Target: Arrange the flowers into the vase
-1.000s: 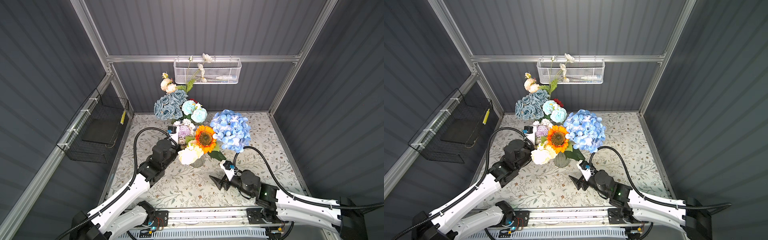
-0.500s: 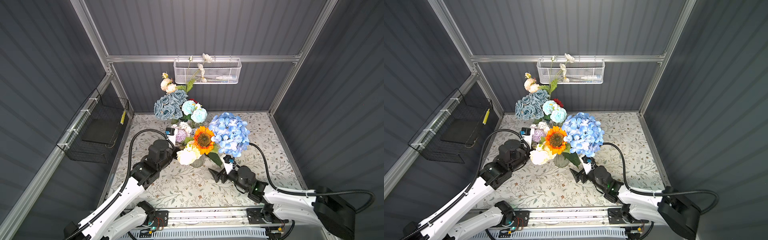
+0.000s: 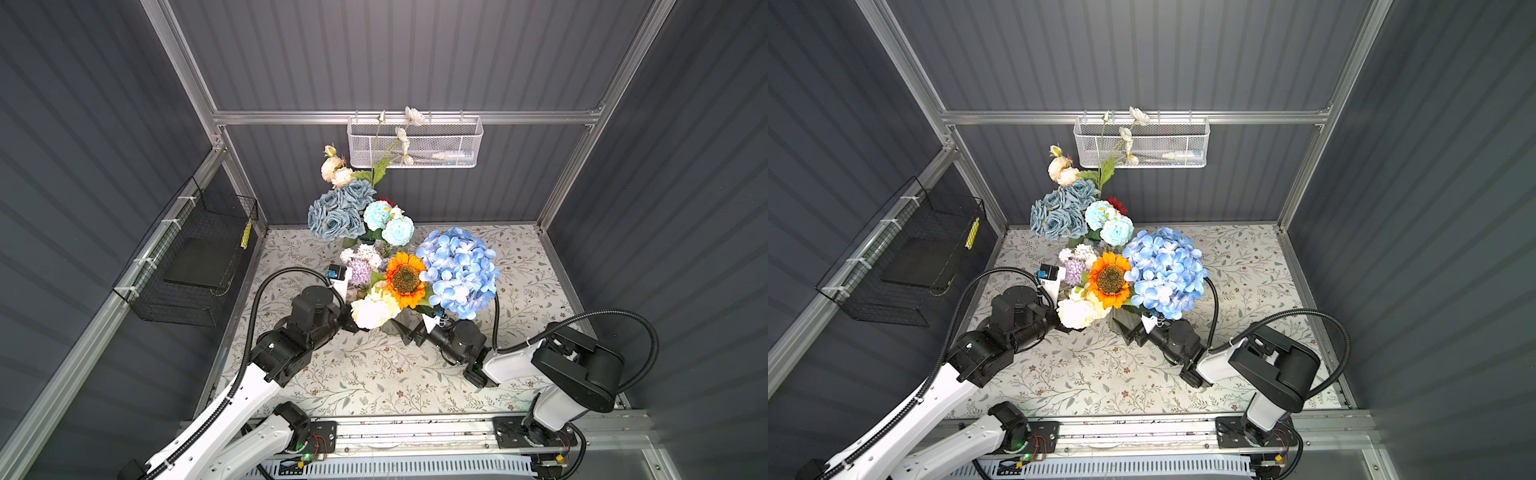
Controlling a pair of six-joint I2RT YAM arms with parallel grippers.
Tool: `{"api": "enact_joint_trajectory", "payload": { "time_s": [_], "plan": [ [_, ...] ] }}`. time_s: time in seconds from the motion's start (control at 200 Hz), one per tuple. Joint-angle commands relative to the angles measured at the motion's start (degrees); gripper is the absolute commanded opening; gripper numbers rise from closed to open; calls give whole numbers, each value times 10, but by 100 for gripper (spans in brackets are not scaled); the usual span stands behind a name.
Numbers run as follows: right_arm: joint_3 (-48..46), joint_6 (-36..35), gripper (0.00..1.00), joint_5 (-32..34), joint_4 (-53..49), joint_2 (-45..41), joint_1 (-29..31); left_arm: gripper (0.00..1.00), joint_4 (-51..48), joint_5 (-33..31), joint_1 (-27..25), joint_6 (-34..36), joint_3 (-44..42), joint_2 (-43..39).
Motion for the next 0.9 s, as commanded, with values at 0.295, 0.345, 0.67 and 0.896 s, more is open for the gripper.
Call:
{"api": "enact_joint_trajectory", "payload": {
  "time_s": [0.295,0.345,0.67,0.896],
  "plan": [
    [91,7,96,-14,55,103,-27,99,19,-24,7,-13,-2,-20],
    [103,17,95,-19,52,115,-27,99,20,-29,8,-12,-2,-22],
    [147,39,82,-15,46,170,-27,100,47,-49,15,-5,-16,-23],
    [143,45,58,-1,56,177,-33,100,64,-50,22,0,-23,-17]
  ]
}}
